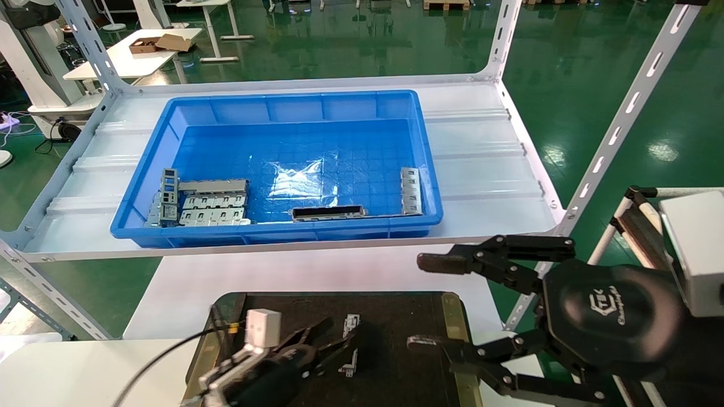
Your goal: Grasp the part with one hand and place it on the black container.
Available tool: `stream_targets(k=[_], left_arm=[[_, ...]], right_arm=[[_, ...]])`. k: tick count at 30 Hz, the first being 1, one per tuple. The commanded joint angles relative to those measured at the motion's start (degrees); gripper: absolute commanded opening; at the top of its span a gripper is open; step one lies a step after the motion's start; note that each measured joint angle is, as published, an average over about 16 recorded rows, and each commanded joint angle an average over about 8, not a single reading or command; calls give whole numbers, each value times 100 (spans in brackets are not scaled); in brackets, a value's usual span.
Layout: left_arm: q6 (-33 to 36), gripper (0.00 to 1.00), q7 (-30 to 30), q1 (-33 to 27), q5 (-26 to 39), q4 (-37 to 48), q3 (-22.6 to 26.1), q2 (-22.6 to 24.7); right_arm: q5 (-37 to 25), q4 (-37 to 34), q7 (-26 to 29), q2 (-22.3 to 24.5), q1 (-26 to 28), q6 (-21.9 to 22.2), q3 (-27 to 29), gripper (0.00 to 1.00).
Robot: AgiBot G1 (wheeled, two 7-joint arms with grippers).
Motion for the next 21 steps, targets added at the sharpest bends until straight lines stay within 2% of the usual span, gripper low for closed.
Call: stream_targets(k=[1,10,21], left_arm=[[300,100,-80,20,6,-148,41,-338],[1542,100,-222,-8,-10,-469,26,-1529],[2852,100,306,-142,190,-302,-69,-2343]], right_arm=[[0,0,0,0,0,0,-1,100],[2,0,-2,1,1,1,-3,100],[5,0,-3,3,1,3,-7,100]])
